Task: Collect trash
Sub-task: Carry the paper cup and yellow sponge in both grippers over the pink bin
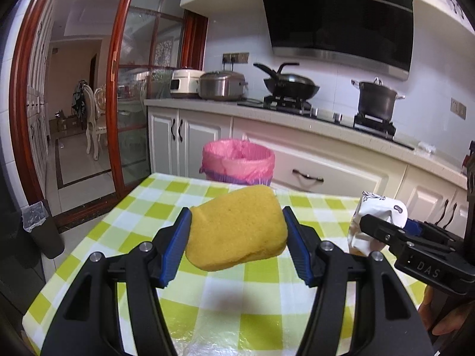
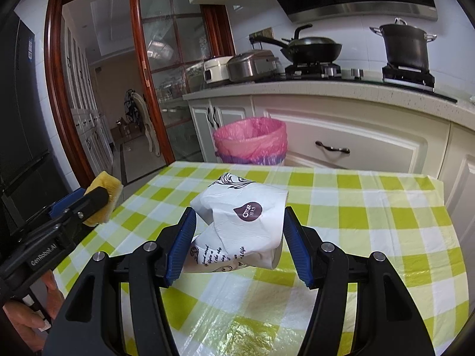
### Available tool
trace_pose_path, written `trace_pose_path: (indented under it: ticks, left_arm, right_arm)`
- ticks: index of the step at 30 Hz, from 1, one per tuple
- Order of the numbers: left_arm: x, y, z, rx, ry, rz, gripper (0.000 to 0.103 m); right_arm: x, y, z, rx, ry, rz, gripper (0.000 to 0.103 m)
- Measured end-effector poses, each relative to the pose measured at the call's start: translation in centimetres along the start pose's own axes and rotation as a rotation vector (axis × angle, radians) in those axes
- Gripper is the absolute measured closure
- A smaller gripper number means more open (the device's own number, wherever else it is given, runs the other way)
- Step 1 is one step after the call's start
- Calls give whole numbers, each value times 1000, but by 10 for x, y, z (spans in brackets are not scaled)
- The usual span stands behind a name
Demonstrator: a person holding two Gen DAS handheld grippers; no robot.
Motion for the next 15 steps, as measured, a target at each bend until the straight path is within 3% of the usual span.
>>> trace_pose_path:
  ticks: [15]
  left_arm:
    - [13,55,0,61,-26,-46,43]
  right_arm:
    - [-1,56,7,74,-6,34,46]
Point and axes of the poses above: each gripper's, at about its wrist camera, not at the fingertips, and z roughly against the way its jaws point, x to its right, y to its top, the point moved 7 cm from there along -z, roughly the way its jaws point, and after that the axes turned 14 degrees about -x, right-handed, at the moved point
